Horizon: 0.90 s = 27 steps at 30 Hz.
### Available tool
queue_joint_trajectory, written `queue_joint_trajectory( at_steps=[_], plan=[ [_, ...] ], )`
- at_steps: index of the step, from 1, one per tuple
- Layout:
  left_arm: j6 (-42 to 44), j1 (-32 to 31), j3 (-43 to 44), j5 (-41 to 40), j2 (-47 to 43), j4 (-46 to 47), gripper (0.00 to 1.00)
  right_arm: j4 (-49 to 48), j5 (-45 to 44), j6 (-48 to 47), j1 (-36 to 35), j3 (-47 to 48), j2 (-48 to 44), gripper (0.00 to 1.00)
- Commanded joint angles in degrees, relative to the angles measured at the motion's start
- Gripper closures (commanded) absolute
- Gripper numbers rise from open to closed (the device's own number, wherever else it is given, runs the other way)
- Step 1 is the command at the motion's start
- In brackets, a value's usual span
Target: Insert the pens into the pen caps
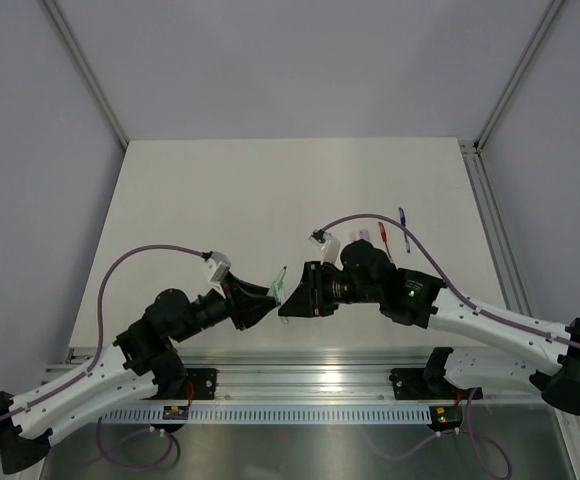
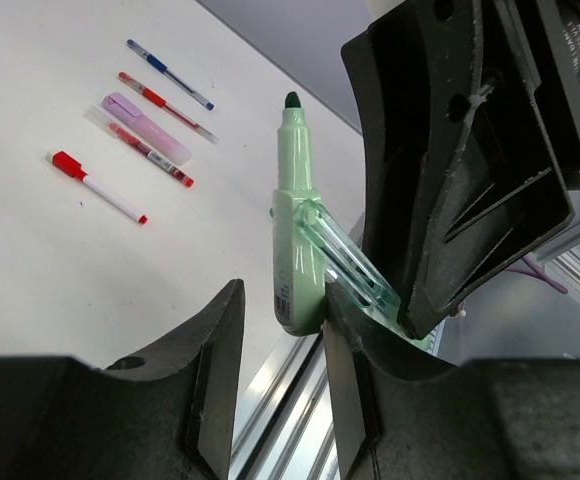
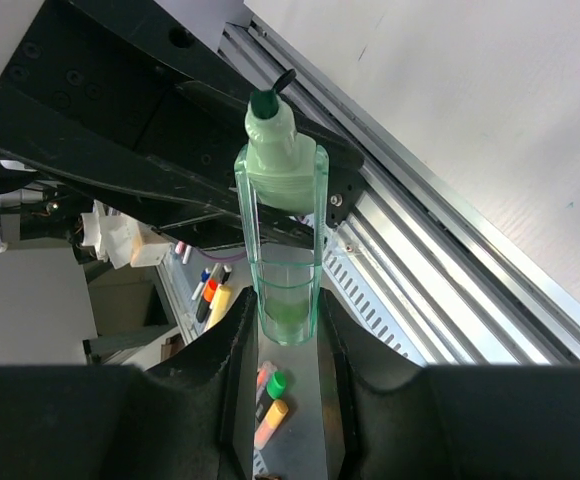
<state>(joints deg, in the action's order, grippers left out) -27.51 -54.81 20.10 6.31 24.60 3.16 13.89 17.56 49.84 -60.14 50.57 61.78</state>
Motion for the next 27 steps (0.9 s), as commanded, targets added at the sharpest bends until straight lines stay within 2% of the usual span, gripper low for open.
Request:
queue_joint_trajectory(
  at_steps=[1, 12, 15, 19, 23, 27],
  plan=[
    [1.1, -0.3, 2.1, 0.2, 0.6, 5.0, 0.64, -3.6, 2.4, 0.9, -0.4, 0.6, -0.3, 0.94],
    [1.5, -0.3, 2.8, -1.5, 0.7, 6.1, 0.75, -3.3, 2.9, 1.6, -0.4, -0.6, -0.3, 0.94],
    [1.8, -0.3, 3.1, -0.7, 1.2, 6.5, 0.87, -2.4, 2.8, 1.7, -0.4, -1.0, -0.5, 0.94],
    [1.9, -0.3, 3.0, -0.1, 0.7, 6.2, 0.99, -1.3, 1.8, 1.3, -0.5, -1.0, -1.7, 0.94],
    [1.5, -0.4, 2.2, -0.3, -0.4, 5.1, 1.00, 1.6, -0.2, 0.0, -0.4, 0.5, -2.5, 0.94],
    [0.7, -0.4, 0.8, -0.2, -1.9, 3.0, 1.00, 8.1, -5.8, -2.9, -0.5, 3.7, -2.9, 0.94]
  ],
)
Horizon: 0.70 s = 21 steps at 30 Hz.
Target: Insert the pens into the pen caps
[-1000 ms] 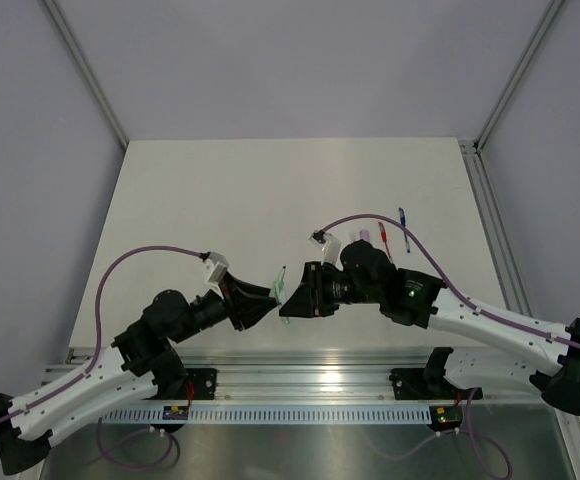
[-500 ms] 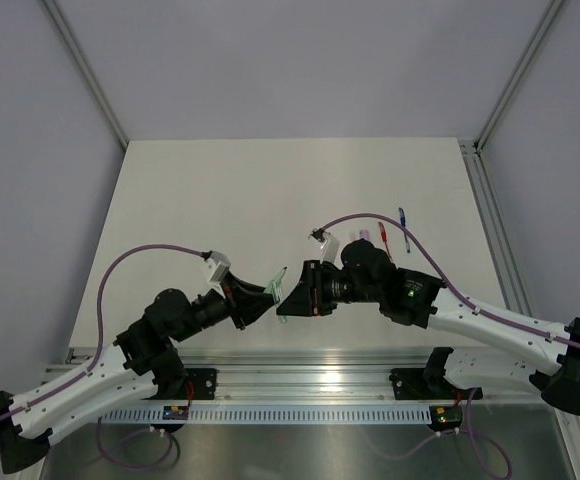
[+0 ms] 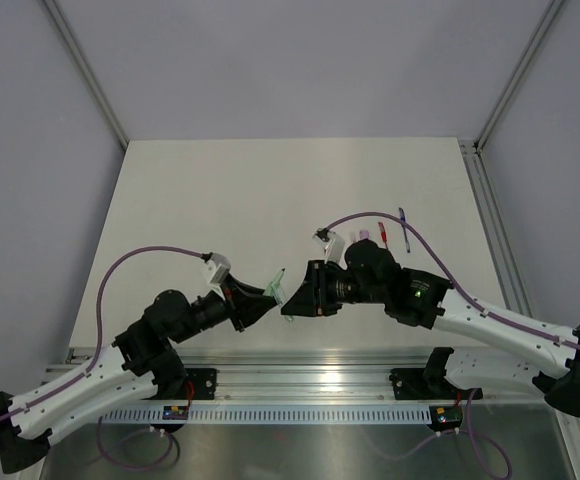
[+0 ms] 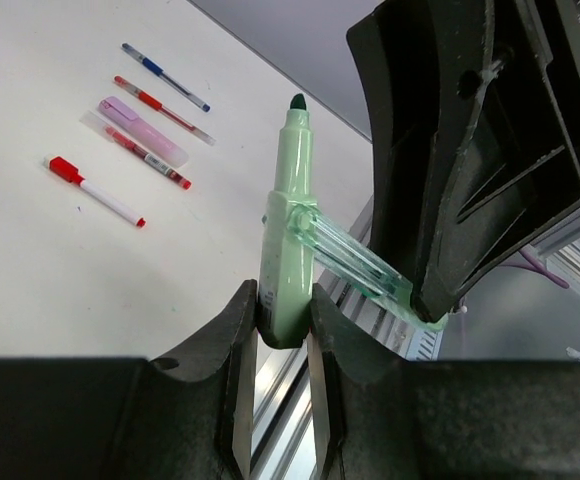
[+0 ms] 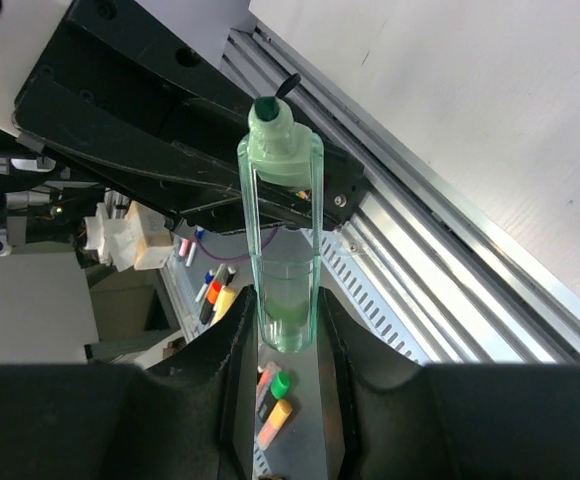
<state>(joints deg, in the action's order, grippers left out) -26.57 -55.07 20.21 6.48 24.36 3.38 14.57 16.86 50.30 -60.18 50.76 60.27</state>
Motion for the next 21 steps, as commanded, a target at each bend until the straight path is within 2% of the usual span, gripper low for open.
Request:
queue_joint_trajectory(
  at_steps=[1, 6, 11, 16, 21],
  plan=[
    [-0.8, -0.1, -0.2, -0.1, -2.1, 1.8, 1.00, 8.9, -6.4, -4.2, -0.5, 5.6, -1.5, 0.94],
    [-1.8, -0.2, -2.6, -0.4, -6.6, -1.5, 1.00, 17.3, -16.1, -8.6, -0.3, 12.5, -2.0, 0.93],
    [-2.5, -0.2, -2.9, 0.9, -7.5, -2.0, 1.00, 20.1, -23.6, -11.8, 0.0, 16.9, -1.3, 0.93],
    [-2.8, -0.4, -2.7, 2.2, -7.2, -1.3, 1.00, 18.7, -25.0, -13.6, 0.3, 19.9, 1.2, 0.93],
    [-2.9, -0.4, -1.8, 2.8, -7.8, -0.8, 1.00, 16.3, -21.8, -14.4, 0.8, 21.0, 4.7, 0.93]
  ],
)
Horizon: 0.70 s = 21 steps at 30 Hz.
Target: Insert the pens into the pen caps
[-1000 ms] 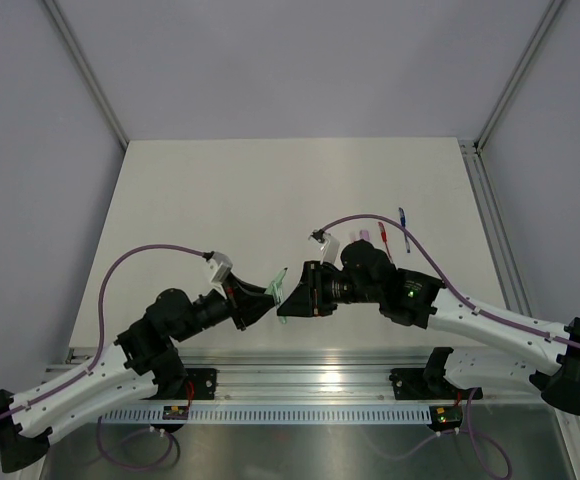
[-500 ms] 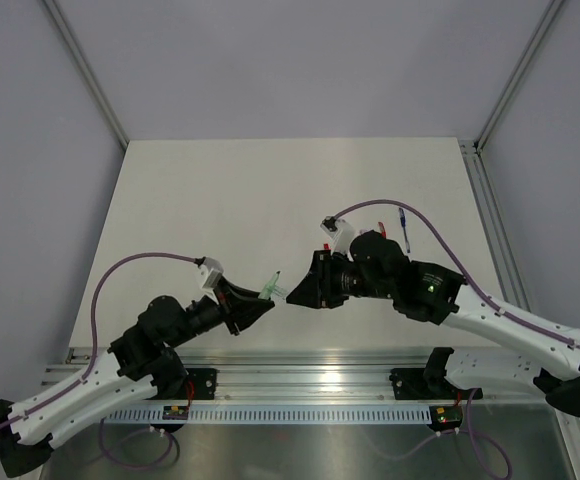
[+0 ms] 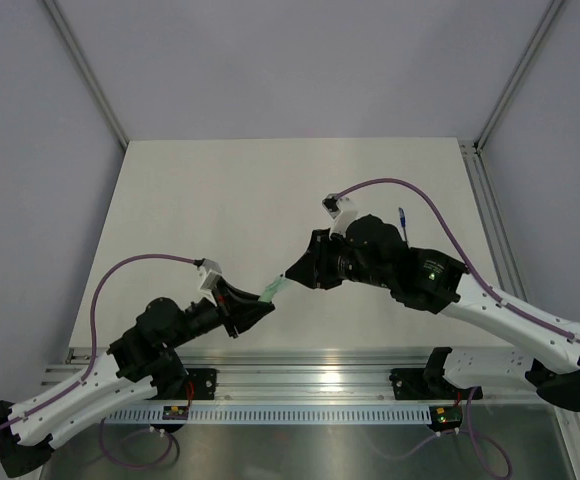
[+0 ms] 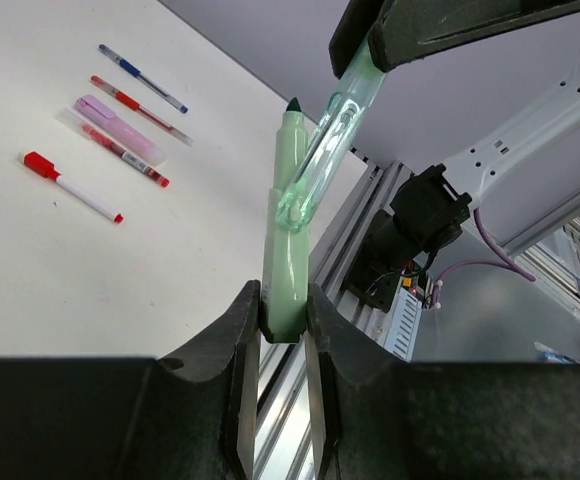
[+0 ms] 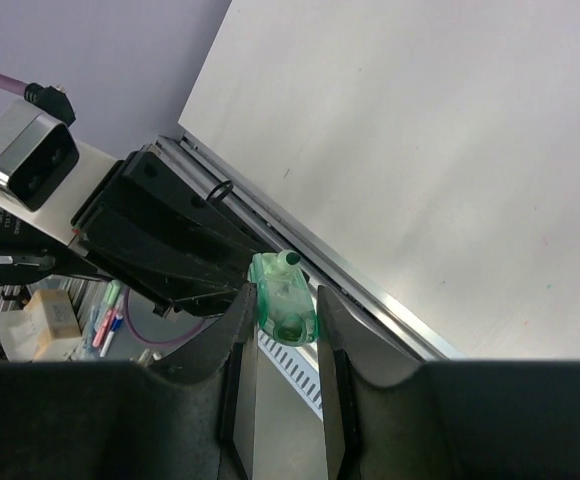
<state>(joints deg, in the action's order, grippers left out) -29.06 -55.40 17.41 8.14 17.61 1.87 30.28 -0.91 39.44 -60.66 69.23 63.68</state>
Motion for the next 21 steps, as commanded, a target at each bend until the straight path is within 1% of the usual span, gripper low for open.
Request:
queue_joint_trajectory(
  at_steps=[1, 6, 10, 12, 13, 16, 19, 21],
  plan=[
    [-0.4, -0.1, 1.1, 1.3, -1.1, 0.7, 1.00, 0.0, -3.3, -3.4, 1.2, 2.5, 1.6, 0.93],
    [-0.6, -0.1, 1.5, 1.3, -2.0, 1.4, 1.00, -2.3, 0.6, -3.0, 1.4, 1.5, 2.7, 0.93],
    [-0.9, -0.1, 1.8, 3.6, -1.3, 3.0, 1.00, -4.2, 7.8, -3.1, 4.1, 0.1, 3.4, 0.93],
    [-1.0, -0.1, 1.8, 4.2, -1.8, 3.2, 1.00, -6.0, 13.2, -3.1, 6.8, -1.4, 2.9, 0.93],
    [-0.9, -0.1, 1.9, 4.1, -2.1, 3.0, 1.00, -6.3, 15.8, -3.0, 7.6, -1.6, 2.9, 0.93],
    [-0.5, -0.1, 2.3, 3.7, -2.7, 1.9, 1.00, -6.6, 20.1, -3.2, 9.5, -1.7, 3.4, 0.93],
    [-0.7, -0.1, 2.1, 3.7, -2.8, 2.3, 1.00, -7.0, 22.6, -3.1, 9.6, -1.3, 4.3, 0.93],
    [-0.6, -0.1, 2.6, 3.1, -2.4, 2.4, 1.00, -6.6, 22.5, -3.1, 9.7, -1.2, 4.6, 0.93]
  ],
)
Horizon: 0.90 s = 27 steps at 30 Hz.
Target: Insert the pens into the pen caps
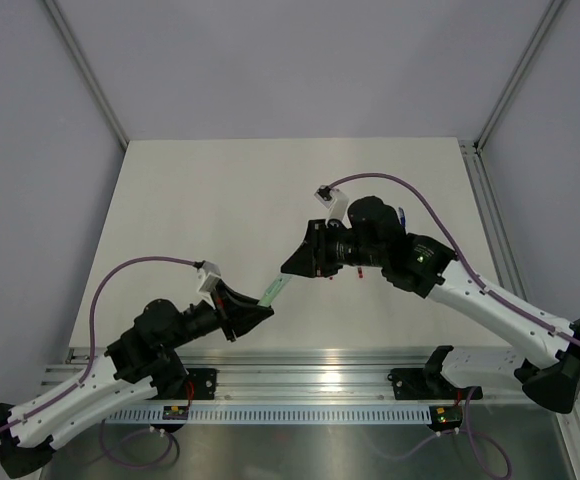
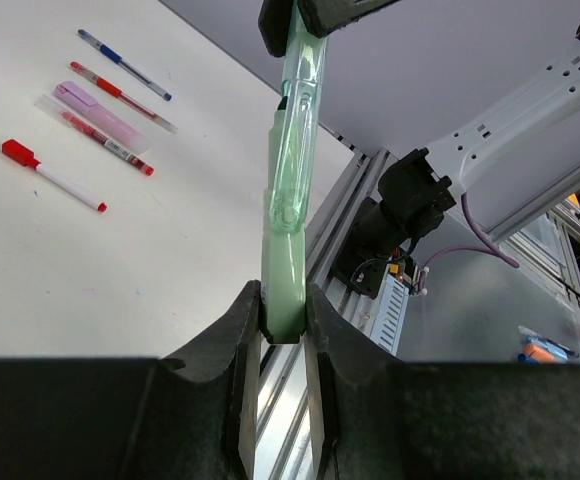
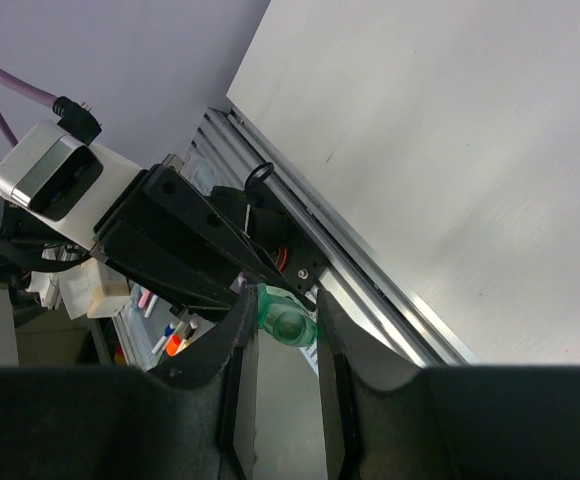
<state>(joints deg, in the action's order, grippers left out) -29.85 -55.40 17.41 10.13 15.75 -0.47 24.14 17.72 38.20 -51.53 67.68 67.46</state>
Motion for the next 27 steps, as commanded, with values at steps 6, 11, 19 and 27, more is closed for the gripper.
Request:
queue_joint_trajectory(
  at_steps=[6, 11, 19, 27],
  plan=[
    [0.0, -0.1, 3.8, 1.8, 1.7, 8.1, 1.00, -3.3, 5.0, -0.2, 0.5, -2.5, 2.2, 0.93],
    [-0.3, -0.1, 4.7, 2.2, 3.7, 10.2, 1.00, -7.4, 5.6, 1.2, 0.1, -5.4, 2.2, 0.93],
    [-1.9, -0.1, 6.1, -1.1, 5.3, 12.9, 1.00, -10.3, 0.2, 3.1, -4.8, -8.7, 0.7, 0.94],
    [-0.9, -0.1, 8.9, -2.1, 8.1, 14.8, 1.00, -14.2, -1.6, 6.1, -8.9, -13.7, 1.8, 0.96]
  ],
)
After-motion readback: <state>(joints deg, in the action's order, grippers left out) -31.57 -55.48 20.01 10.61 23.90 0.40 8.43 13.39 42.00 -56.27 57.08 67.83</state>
